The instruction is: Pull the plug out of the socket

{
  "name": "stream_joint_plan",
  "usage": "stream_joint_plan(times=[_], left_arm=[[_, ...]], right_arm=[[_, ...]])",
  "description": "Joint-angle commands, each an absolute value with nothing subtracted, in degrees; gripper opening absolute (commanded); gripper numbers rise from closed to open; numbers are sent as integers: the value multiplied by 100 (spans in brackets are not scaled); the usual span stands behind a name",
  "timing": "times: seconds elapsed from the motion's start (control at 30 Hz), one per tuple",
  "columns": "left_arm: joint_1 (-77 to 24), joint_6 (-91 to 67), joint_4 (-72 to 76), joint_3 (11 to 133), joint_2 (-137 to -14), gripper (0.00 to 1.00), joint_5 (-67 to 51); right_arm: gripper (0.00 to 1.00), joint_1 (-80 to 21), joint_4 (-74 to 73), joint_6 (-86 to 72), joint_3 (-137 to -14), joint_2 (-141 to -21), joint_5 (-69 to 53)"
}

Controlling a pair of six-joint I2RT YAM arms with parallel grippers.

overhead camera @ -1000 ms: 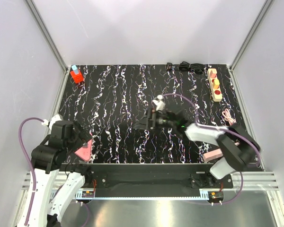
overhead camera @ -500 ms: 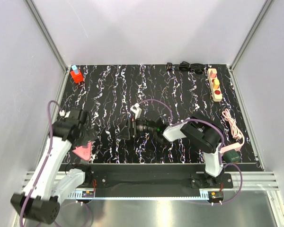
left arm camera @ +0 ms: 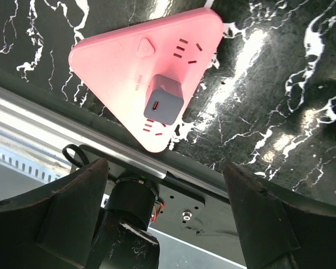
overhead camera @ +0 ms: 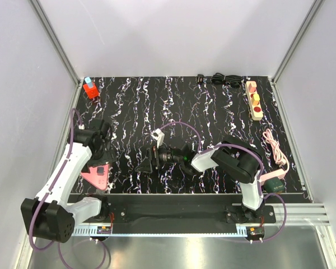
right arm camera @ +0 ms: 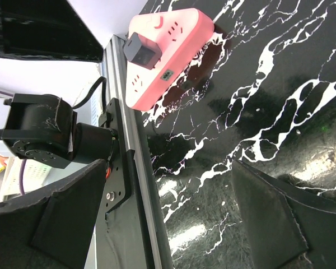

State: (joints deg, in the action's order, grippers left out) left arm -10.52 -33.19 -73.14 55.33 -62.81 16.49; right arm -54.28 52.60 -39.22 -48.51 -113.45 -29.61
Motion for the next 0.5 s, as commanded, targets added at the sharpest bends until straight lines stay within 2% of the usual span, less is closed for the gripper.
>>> stream_joint_plan(times=[0.0, 0.2, 0.3, 0.47], left_arm=[[-958, -3296, -7312, 5695, -6477, 90, 1854], [-809, -3611, -7058, 5537, -6680, 80, 1310], [-563, -3954, -6856, 5458, -6531, 71, 1196], [-405, -5560, -6819, 5230, -5977, 71, 1563]], right_arm=[[100, -5449, 5651, -3735, -4808, -11259, -2944], [100, -5449, 5616, -3700, -4746, -11206, -2830], [100, -5449, 5651, -3726, -4720, -11215, -2795], [100, -5449, 5660, -3735, -4693, -11189, -2742]])
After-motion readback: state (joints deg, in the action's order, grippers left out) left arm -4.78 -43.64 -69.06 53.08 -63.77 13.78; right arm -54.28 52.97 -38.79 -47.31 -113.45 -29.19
